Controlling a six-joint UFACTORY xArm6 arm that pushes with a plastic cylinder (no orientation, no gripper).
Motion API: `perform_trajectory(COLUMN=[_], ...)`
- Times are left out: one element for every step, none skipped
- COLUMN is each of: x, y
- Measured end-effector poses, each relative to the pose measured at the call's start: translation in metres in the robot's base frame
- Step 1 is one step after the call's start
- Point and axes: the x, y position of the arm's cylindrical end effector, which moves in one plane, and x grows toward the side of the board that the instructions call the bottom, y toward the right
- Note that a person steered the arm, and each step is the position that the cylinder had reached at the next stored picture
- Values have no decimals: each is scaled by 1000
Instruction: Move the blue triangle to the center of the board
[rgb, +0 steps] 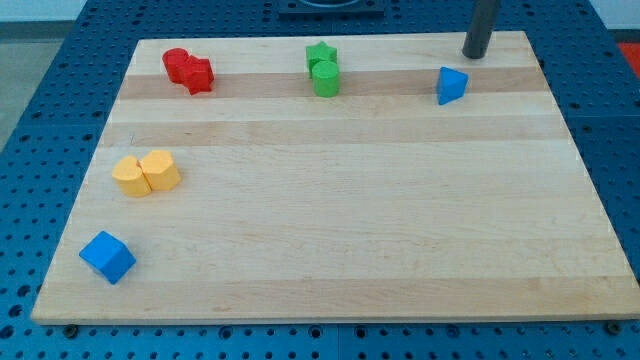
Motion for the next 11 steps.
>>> perform_trajectory(x=[21,41,69,94,123,153,180,205,229,249,256], y=[0,-17,-49,-77,-102,-127,-151,-175,-201,-221,-203])
